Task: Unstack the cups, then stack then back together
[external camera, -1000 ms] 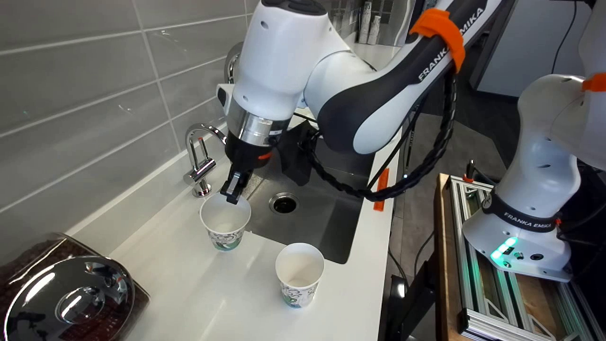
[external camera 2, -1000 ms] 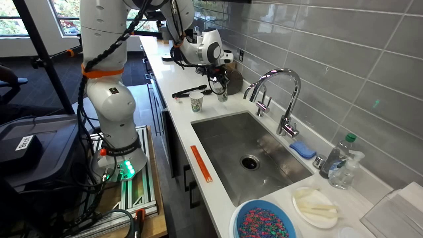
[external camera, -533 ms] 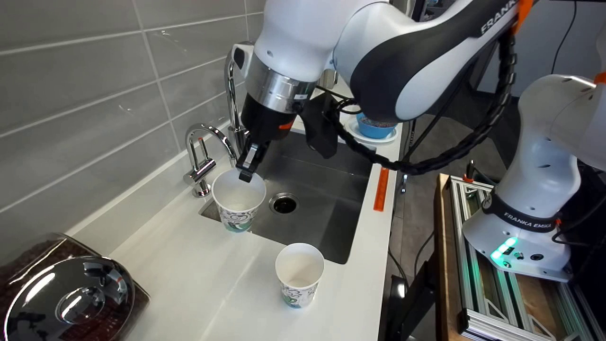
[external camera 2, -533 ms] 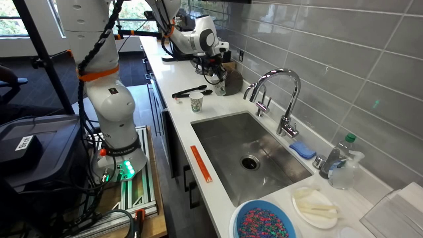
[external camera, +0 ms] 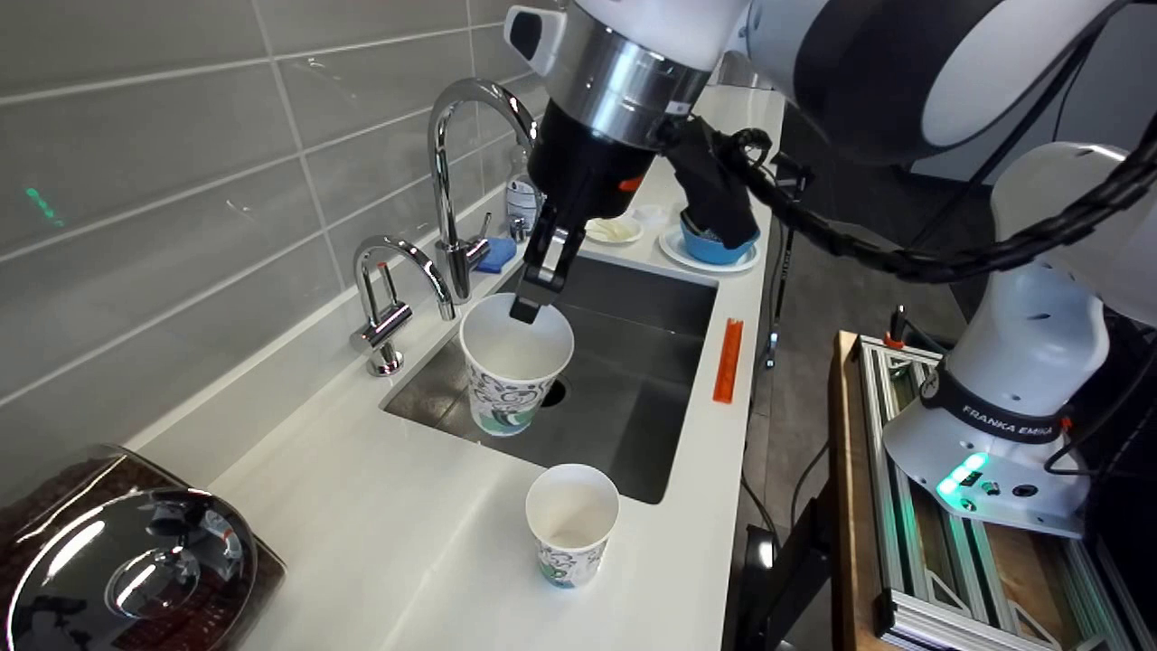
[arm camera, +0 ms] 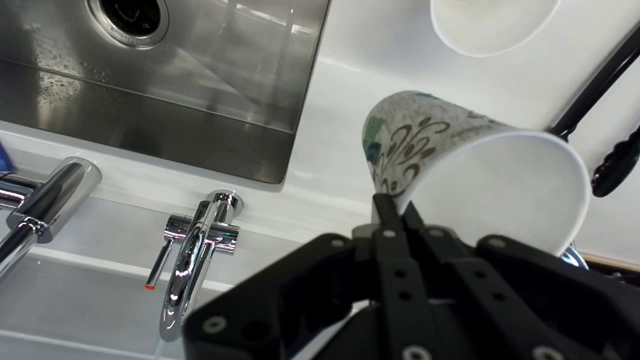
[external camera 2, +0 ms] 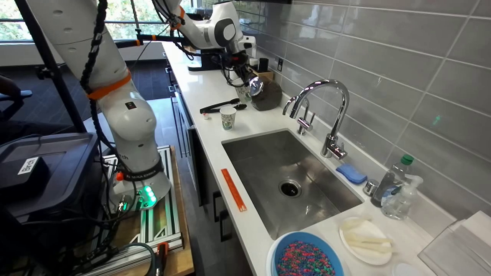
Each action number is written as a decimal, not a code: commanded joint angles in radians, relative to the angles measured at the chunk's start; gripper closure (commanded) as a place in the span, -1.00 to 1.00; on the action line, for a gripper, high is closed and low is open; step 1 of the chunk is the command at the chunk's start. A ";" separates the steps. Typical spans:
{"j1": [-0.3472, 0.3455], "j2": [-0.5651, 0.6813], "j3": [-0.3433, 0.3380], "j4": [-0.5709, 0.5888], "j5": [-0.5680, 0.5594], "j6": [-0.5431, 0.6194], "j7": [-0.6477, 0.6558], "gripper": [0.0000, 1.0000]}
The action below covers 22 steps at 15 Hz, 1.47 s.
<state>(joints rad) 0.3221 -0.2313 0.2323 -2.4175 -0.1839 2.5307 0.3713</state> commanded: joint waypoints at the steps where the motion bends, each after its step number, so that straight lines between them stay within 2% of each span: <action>1: -0.005 -0.070 0.013 -0.042 0.109 -0.068 -0.128 0.98; 10: 0.020 -0.051 0.015 -0.015 0.230 -0.202 -0.354 0.98; 16: 0.042 -0.013 0.021 0.001 0.281 -0.197 -0.465 0.98; 22: 0.043 0.042 0.027 0.022 0.296 -0.182 -0.523 0.98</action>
<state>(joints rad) 0.3624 -0.2273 0.2569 -2.4243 0.0727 2.3556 -0.1032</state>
